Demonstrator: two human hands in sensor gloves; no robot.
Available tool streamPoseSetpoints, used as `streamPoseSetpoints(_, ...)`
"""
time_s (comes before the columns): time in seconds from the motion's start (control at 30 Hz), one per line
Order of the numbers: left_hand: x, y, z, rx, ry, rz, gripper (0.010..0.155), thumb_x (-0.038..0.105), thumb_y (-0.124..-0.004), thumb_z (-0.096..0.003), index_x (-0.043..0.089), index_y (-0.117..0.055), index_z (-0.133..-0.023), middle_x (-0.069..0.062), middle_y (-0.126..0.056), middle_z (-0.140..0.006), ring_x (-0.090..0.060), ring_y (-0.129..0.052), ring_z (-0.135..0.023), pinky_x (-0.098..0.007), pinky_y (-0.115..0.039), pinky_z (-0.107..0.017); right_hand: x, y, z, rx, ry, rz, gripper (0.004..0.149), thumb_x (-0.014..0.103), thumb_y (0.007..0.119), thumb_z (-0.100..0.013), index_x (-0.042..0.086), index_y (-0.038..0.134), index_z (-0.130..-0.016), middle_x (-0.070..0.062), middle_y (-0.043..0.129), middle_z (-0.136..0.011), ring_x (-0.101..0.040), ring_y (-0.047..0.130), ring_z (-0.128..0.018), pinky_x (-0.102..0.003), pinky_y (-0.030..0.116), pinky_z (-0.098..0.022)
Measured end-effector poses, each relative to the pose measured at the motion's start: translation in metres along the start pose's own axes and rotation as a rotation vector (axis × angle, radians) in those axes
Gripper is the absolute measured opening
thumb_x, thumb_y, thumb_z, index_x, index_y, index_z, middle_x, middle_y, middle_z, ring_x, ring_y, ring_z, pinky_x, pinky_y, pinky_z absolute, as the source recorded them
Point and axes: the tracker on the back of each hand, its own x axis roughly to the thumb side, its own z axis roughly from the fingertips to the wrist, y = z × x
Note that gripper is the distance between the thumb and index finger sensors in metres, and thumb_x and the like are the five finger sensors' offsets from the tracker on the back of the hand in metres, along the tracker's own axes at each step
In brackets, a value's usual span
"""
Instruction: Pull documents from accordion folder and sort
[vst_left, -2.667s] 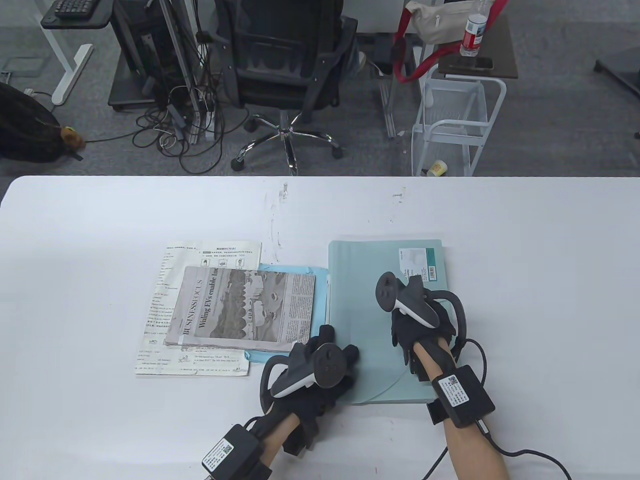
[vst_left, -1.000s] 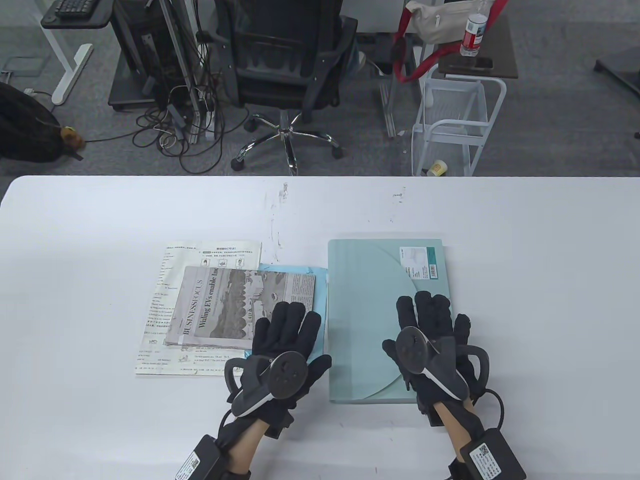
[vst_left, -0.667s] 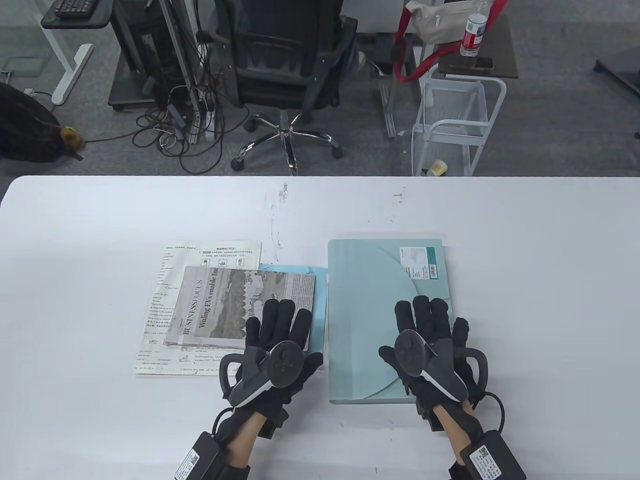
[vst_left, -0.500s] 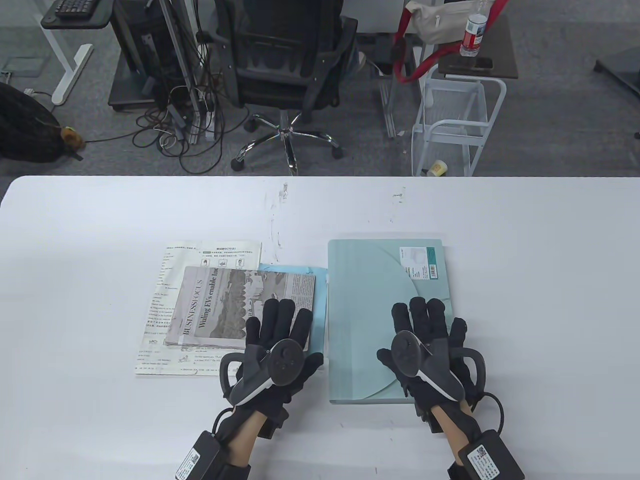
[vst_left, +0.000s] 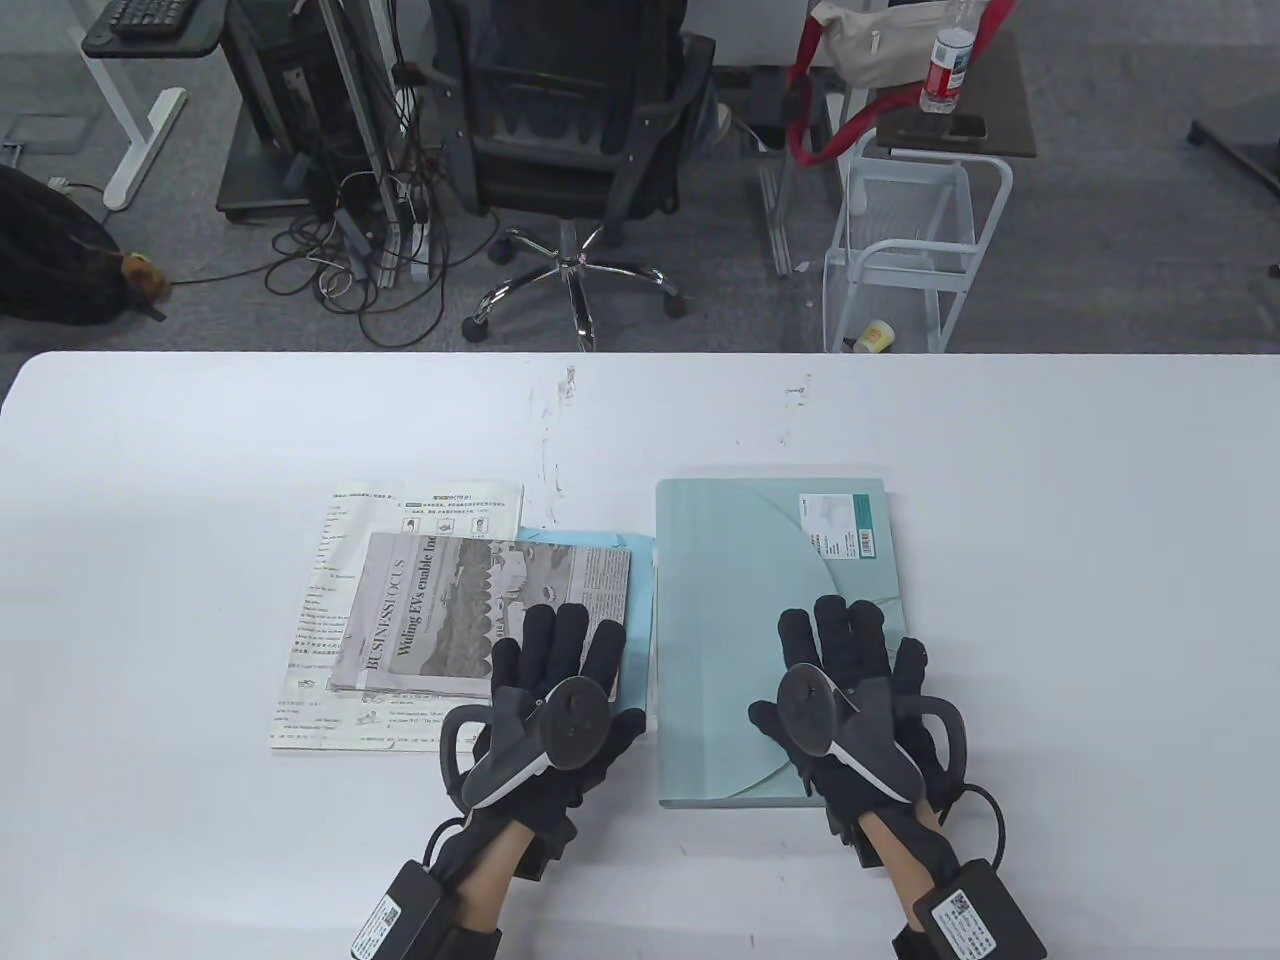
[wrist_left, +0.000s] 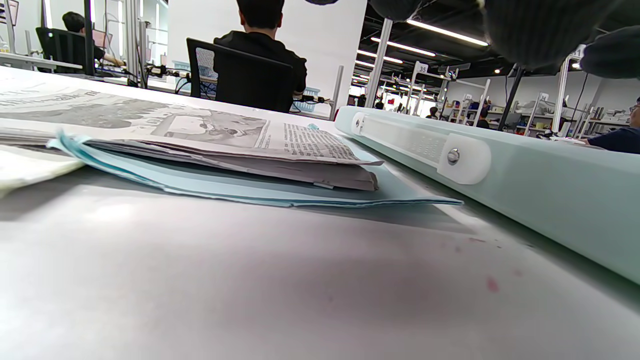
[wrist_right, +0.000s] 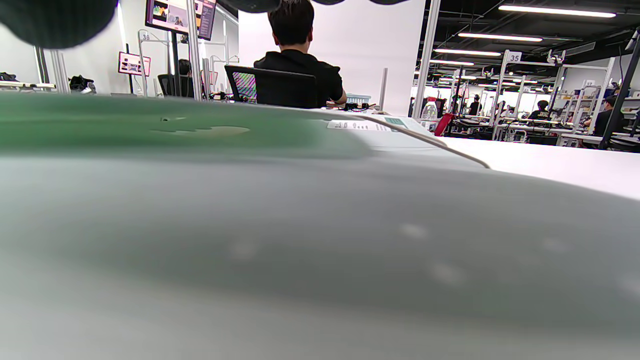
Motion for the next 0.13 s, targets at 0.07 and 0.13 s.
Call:
streamPoseSetpoints(0.07,0.0002,0.0000,0.0001,-0.003,0.000,0.001,0.081,0.068,-0.067,-0.0455,0.039,-0.030,-0.112,-0.001,-0.018,-0.121,-0.032,-0.016,-0.113,-0.058,-0.021,-0.079,-0.0002,-0.0004,0.0001,0.002,0.002,-0.001,0.088,0.071,0.063,-0.035,0.033,0.030,-0.106,-0.003,0.019,-0.110,-0.039,0.026,-0.106,-0.073,0.034,-0.069)
streamPoseSetpoints(0.13,0.0000,0.0000,0.0003,-0.002,0.000,0.001,0.081,0.067,-0.067,-0.0456,0.039,-0.030,-0.112,-0.001,-0.018,-0.121,-0.032,-0.016,-0.113,-0.058,-0.021,-0.079,-0.0005,-0.0006,0.0002,0.002,0.005,-0.004,0.088,0.071,0.064,-0.035,0.033,0.030,-0.106,-0.003,0.019,-0.110,-0.040,0.027,-0.106,-0.073,0.034,-0.069)
